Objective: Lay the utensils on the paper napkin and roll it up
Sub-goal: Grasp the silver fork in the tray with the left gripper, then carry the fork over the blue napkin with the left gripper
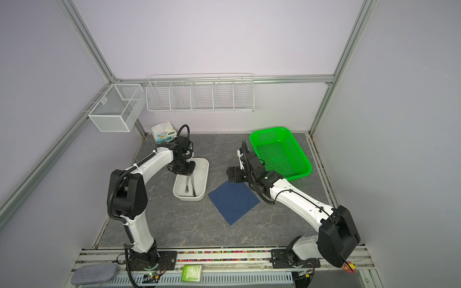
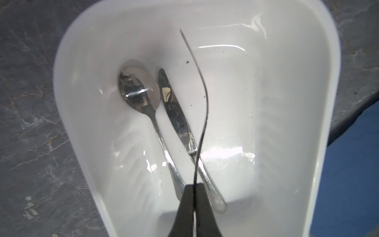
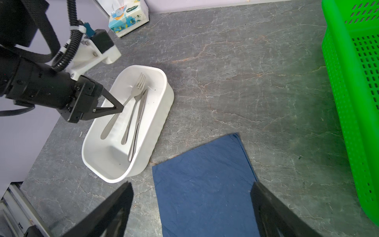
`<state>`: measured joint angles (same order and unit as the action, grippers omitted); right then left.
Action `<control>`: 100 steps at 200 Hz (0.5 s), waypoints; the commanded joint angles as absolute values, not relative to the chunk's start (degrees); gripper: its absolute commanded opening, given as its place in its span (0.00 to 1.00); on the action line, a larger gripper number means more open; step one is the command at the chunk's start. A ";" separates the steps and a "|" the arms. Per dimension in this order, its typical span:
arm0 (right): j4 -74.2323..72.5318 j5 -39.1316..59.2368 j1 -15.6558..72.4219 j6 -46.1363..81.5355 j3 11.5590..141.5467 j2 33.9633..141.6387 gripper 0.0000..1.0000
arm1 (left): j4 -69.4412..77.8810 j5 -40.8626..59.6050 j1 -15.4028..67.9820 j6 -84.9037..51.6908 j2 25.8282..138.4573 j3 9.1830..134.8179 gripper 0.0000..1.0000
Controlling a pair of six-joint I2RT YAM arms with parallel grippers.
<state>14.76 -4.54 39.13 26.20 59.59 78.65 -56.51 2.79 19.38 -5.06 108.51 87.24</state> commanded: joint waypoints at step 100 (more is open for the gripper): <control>20.39 -9.14 29.48 36.68 49.48 65.41 0.92 | -61.96 -20.44 46.61 -29.00 104.78 96.02 0.00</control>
